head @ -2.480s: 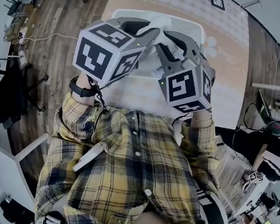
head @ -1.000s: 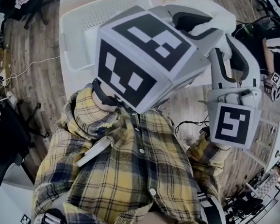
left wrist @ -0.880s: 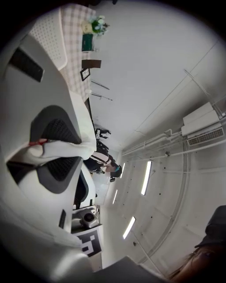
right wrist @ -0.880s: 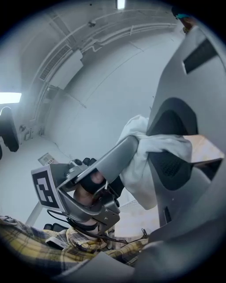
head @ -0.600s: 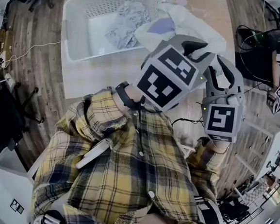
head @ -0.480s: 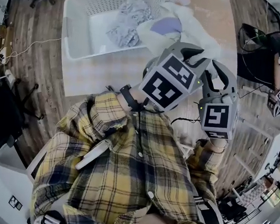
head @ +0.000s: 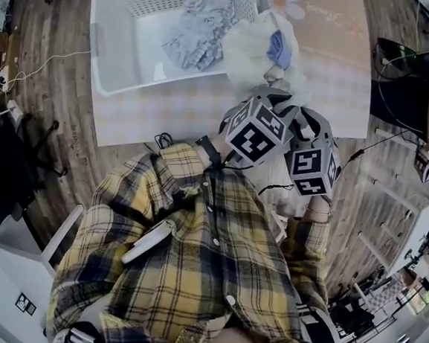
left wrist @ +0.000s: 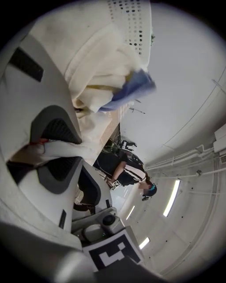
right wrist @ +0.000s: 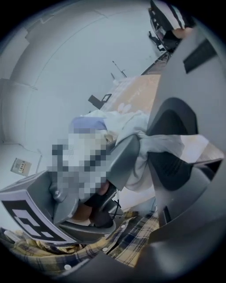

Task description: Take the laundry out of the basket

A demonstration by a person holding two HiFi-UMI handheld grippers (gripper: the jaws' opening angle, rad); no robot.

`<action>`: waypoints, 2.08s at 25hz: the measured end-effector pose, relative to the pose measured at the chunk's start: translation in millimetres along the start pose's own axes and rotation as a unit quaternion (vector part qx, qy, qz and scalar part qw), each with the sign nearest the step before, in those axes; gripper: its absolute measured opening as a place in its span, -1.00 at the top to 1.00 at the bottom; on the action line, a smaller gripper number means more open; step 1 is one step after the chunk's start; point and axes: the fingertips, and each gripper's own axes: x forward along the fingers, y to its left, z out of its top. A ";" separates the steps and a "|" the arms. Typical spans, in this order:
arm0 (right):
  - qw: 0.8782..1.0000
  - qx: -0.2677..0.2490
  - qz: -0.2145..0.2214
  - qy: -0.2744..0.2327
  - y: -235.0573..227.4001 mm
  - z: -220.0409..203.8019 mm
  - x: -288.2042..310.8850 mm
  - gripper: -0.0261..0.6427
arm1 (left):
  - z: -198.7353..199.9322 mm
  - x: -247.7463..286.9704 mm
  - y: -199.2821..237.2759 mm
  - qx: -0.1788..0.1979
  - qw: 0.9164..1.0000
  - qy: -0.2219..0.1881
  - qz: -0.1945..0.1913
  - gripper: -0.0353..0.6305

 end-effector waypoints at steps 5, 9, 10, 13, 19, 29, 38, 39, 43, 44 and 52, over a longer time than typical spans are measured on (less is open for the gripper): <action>0.999 0.001 0.024 0.028 18.3 -29.6 34.5 0.56 | -42.9 25.6 11.6 -0.013 0.999 0.032 0.012 0.61; 0.999 0.017 0.037 0.034 33.3 -42.7 54.7 0.54 | -68.0 34.3 22.2 -0.021 0.998 0.049 0.025 0.56; 0.998 0.025 0.042 0.034 36.1 -44.7 58.7 0.53 | -72.5 35.2 24.9 -0.022 0.998 0.052 0.029 0.55; 0.996 0.048 0.059 0.035 42.3 -49.0 66.9 0.49 | -82.6 36.1 30.9 -0.029 0.997 0.059 0.035 0.48; 0.995 0.055 0.077 0.039 41.3 -47.2 66.1 0.40 | -82.0 32.3 36.7 -0.035 0.997 0.057 0.040 0.37; 0.993 0.076 0.085 -0.016 23.3 -15.0 7.5 0.28 | -48.7 -21.3 37.3 -0.036 0.999 0.016 0.018 0.26; 0.975 0.102 0.058 -0.186 -15.4 102.2 -52.8 0.28 | 9.8 -106.2 10.8 -0.008 0.998 -0.042 -0.046 0.26; 0.972 0.098 0.060 -0.205 -17.2 117.3 -58.1 0.28 | 19.4 -117.5 13.0 -0.008 0.998 -0.055 -0.042 0.26; 0.956 0.082 0.078 -0.271 -21.2 168.2 -82.6 0.30 | 56.6 -158.5 19.8 -0.021 0.994 -0.103 -0.029 0.26; 0.952 0.078 0.079 -0.286 -22.4 181.2 -88.9 0.32 | 66.1 -169.0 23.1 -0.028 0.992 -0.118 -0.024 0.26; 0.899 0.080 0.110 -0.415 -3.7 278.6 -108.7 0.65 | 109.6 -267.0 79.5 -0.021 0.967 -0.236 0.098 0.37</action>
